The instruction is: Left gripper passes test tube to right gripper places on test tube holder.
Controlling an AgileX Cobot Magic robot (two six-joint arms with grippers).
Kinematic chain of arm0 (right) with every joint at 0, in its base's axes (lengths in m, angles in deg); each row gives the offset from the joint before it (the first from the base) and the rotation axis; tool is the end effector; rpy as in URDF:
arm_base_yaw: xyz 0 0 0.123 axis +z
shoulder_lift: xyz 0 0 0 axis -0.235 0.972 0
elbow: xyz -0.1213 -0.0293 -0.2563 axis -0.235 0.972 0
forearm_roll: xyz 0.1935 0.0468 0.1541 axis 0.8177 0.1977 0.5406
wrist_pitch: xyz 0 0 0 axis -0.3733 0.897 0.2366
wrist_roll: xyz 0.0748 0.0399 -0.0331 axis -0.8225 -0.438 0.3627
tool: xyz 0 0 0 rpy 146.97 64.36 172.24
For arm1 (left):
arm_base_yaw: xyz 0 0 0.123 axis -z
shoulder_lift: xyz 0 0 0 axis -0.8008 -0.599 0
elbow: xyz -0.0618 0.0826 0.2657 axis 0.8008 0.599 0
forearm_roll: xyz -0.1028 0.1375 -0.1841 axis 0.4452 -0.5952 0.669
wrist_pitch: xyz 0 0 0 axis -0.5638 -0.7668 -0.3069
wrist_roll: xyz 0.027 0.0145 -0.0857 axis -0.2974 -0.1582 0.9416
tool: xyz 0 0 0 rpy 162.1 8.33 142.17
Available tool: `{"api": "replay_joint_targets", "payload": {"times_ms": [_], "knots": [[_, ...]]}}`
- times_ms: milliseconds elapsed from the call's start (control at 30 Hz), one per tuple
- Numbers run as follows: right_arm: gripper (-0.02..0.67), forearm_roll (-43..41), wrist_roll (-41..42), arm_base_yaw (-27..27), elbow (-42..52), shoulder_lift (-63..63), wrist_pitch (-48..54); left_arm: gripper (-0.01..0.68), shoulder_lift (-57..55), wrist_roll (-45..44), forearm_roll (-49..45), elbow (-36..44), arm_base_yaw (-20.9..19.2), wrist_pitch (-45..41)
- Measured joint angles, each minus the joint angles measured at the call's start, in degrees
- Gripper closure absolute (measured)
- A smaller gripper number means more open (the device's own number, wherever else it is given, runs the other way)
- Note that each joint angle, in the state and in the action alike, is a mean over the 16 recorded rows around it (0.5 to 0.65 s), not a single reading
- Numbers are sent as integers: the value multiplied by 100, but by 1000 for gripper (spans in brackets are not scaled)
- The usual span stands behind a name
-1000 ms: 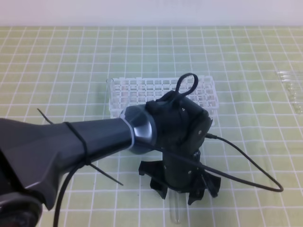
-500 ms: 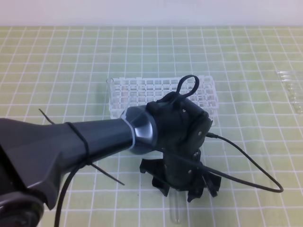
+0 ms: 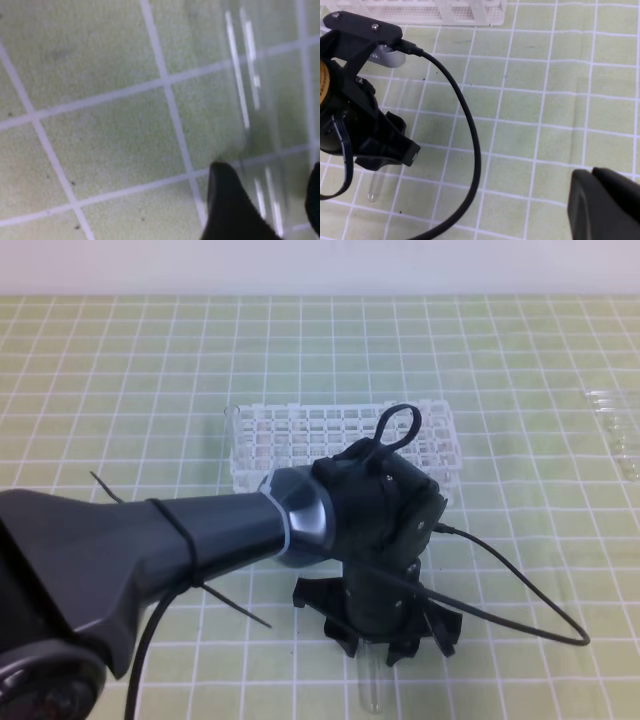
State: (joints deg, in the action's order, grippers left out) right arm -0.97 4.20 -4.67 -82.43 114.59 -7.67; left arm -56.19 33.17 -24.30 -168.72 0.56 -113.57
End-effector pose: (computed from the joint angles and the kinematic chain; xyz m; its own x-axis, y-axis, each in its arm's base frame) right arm 0.1264 0.0381 0.3029 -0.7427 -0.0101 -0.6696 -0.2077 0.9540 0.2160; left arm 0.2402 -0.3279 0.1778 -0.9415 0.3303 -0.0665 0.3337 0.9415 -0.0471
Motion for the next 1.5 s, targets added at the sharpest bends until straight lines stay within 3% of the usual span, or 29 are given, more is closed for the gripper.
{"api": "replay_joint_targets", "payload": {"times_ms": [400,867,1500], "knots": [[665,13,0,0,0,0,15,411,-113,-2,-16,-8,-1,-26],[665,17,0,0,0,0,16,611,-101,-453,-18,2,-5,-138],[665,19,9,0,0,-7,16,635,-109,-1276,-341,-3,-5,-287]]}}
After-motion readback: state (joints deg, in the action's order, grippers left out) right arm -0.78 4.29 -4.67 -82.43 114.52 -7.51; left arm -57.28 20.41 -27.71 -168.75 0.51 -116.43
